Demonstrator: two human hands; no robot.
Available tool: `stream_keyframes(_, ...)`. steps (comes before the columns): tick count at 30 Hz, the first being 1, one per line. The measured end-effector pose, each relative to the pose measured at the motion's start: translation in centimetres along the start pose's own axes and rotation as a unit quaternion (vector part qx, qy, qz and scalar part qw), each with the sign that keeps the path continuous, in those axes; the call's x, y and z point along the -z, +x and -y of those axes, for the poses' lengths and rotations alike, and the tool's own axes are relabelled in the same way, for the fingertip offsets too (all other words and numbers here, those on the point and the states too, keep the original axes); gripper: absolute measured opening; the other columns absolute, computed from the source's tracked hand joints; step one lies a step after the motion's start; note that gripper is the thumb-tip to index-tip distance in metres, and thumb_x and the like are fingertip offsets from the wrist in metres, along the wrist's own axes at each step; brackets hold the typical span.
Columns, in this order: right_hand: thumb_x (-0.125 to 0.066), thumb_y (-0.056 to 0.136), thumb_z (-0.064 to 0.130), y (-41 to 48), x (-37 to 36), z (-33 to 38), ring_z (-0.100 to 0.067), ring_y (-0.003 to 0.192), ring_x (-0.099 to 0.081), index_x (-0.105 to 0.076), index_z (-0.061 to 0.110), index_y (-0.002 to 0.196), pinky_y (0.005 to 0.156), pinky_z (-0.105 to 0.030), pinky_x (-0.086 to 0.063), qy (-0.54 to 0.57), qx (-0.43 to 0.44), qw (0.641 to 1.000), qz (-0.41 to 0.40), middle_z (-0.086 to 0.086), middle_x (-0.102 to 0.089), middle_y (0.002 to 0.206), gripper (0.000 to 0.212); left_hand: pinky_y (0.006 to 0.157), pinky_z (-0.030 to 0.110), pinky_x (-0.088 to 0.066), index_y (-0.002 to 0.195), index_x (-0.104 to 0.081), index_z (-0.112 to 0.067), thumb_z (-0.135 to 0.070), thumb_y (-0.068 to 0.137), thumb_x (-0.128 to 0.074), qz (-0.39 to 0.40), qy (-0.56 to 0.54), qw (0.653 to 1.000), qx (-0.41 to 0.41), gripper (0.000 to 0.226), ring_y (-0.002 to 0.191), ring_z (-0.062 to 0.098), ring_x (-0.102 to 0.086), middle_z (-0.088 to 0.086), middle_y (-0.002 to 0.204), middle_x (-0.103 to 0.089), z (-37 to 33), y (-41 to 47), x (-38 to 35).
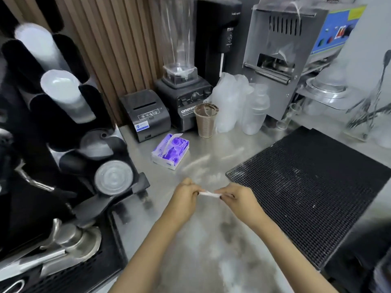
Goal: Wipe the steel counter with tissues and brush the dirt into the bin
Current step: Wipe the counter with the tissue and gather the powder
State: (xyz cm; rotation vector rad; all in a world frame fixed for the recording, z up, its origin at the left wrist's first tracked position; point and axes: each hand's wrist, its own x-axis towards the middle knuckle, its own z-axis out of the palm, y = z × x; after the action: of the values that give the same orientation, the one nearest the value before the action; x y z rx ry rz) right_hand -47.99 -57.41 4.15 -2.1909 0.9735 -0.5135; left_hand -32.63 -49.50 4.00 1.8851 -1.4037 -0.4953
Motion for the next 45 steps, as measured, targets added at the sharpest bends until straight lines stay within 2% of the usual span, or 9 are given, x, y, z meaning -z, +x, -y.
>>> stream_keyframes(7,-0.064,0.074,-0.008,10.4,2.2,-5.6,-0.033,0.077,-0.064,-0.075,0.004,0.085,0.07,-0.03,-0.048,-0.086,0.07,0.992,-0.058,-0.015,-0.071,0.077,0.019,0.069,0.016,-0.035,0.098,-0.069,0.003,0.01,0.087,-0.045,-0.022,0.011,1.0,0.018,0.027,0.08,0.018,-0.046,0.0,0.078,-0.039,0.4,10.6,-3.5)
stream_keyframes(14,-0.057,0.079,-0.01,18.9,5.4,-10.9,-0.034,0.08,-0.064,-0.073,-0.002,0.088,0.067,-0.03,-0.047,-0.2,0.062,0.977,-0.037,-0.019,-0.067,0.086,0.02,0.083,0.031,-0.042,0.097,-0.07,-0.008,0.0,0.084,-0.049,0.052,0.089,0.994,0.021,0.026,0.094,0.025,-0.051,0.011,0.099,-0.054,0.2,20.9,-6.7)
stream_keyframes(18,-0.051,0.083,0.001,21.5,6.1,-13.7,-0.029,0.09,-0.059,-0.069,0.001,0.087,0.064,-0.026,-0.035,-0.262,0.016,0.965,-0.014,-0.01,-0.054,0.082,0.018,0.073,0.042,-0.041,0.056,-0.047,-0.015,-0.019,0.068,-0.06,0.06,-0.008,0.994,0.09,0.018,0.076,0.025,-0.049,0.007,0.073,-0.048,-0.2,24.7,-8.9)
stream_keyframes(23,-0.051,0.085,0.007,21.8,5.3,-15.2,-0.03,0.094,-0.059,-0.067,0.004,0.099,0.07,-0.029,-0.039,-0.258,-0.044,0.965,0.003,-0.014,-0.062,0.098,0.022,0.06,0.032,-0.029,0.051,-0.036,-0.019,-0.017,0.062,-0.059,0.06,-0.052,0.993,0.086,0.026,0.059,0.014,-0.036,-0.003,0.06,-0.037,-0.1,25.5,-9.9)
stream_keyframes(26,-0.049,0.084,0.003,20.5,4.5,-14.0,-0.031,0.096,-0.059,-0.067,0.004,0.102,0.072,-0.028,-0.038,-0.244,-0.058,0.968,0.02,-0.014,-0.063,0.101,0.026,0.067,0.023,-0.033,0.056,-0.044,-0.025,-0.009,0.075,-0.057,0.108,0.035,0.993,0.026,0.028,0.067,-0.003,-0.041,-0.01,0.069,-0.041,0.9,24.0,-8.9)
stream_keyframes(30,-0.047,0.082,0.0,16.5,2.3,-10.2,-0.032,0.094,-0.059,-0.056,0.002,0.093,0.07,-0.034,-0.04,-0.24,-0.042,0.965,0.097,-0.017,-0.061,0.101,0.015,0.069,0.024,-0.032,0.084,-0.062,-0.002,-0.006,0.085,-0.056,0.108,0.16,0.981,-0.008,0.008,0.093,0.023,-0.052,0.006,0.085,-0.046,3.1,18.9,-7.0)
stream_keyframes(34,-0.063,0.075,0.0,13.5,0.4,-6.6,-0.029,0.08,-0.061,-0.059,0.004,0.083,0.064,-0.028,-0.046,-0.246,0.089,0.959,0.106,-0.015,-0.06,0.089,0.01,0.074,0.024,-0.043,0.083,-0.065,-0.002,-0.001,0.079,-0.063,0.059,0.191,0.98,-0.025,0.005,0.084,0.021,-0.057,-0.011,0.068,-0.027,4.0,13.0,-4.9)
stream_keyframes(37,-0.052,0.081,-0.001,14.8,-0.4,-6.5,-0.028,0.097,-0.058,-0.065,0.001,0.099,0.075,-0.03,-0.043,-0.22,0.082,0.956,0.176,-0.016,-0.058,0.103,0.022,0.073,0.021,-0.034,0.089,-0.064,-0.008,-0.003,0.086,-0.052,0.049,0.182,0.981,0.034,0.013,0.095,0.022,-0.051,0.004,0.09,-0.048,4.7,12.3,-3.8)
stream_keyframes(45,-0.047,0.081,-0.004,22.5,-0.8,-7.7,-0.03,0.104,-0.054,-0.066,-0.003,0.097,0.083,-0.033,-0.046,-0.195,0.034,0.979,0.053,-0.018,-0.059,0.105,0.024,0.083,0.04,-0.042,0.096,-0.057,0.001,0.003,0.085,-0.046,-0.048,0.183,0.977,0.095,0.015,0.102,0.035,-0.05,0.018,0.107,-0.052,4.5,19.5,-4.8)
